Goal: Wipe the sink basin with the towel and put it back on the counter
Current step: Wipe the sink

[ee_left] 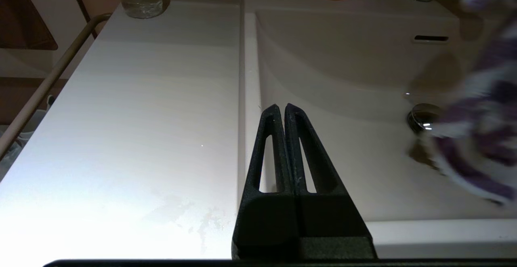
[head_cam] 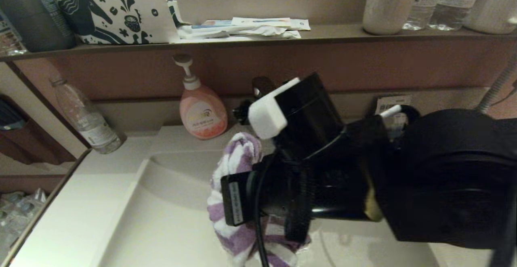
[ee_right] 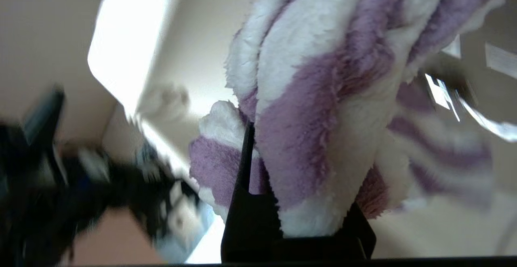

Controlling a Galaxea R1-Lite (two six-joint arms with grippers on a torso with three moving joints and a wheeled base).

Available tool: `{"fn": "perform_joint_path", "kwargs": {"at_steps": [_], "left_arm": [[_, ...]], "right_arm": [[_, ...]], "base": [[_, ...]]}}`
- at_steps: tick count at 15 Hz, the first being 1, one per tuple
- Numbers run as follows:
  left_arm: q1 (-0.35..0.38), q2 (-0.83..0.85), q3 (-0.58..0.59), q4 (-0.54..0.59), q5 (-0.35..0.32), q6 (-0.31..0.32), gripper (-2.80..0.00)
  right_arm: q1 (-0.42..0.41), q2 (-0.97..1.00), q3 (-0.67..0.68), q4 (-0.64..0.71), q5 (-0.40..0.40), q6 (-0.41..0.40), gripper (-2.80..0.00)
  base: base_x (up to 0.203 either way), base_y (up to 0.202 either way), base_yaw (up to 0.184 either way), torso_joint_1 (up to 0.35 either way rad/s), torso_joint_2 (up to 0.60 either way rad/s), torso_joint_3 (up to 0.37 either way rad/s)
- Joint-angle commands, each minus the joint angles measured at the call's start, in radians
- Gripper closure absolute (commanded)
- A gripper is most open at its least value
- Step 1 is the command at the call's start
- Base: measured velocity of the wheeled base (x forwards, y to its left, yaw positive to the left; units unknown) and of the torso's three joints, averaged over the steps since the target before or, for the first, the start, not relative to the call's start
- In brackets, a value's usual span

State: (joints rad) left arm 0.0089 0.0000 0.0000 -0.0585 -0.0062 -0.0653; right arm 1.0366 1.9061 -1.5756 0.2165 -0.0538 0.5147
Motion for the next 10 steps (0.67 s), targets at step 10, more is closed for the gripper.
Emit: {"fn": "perform_joint_path", "kwargs": {"at_steps": [10], "left_arm": [[0.0,0.002,0.0,-0.001,0.0,-0.001,0.0]], "right_arm": [[-0.02,0.578,-0.38,-0.059,-0.16,-0.12,0.0]], "base": [[0.0,0.0,0.0,0.0,0.0,0.0]]}}
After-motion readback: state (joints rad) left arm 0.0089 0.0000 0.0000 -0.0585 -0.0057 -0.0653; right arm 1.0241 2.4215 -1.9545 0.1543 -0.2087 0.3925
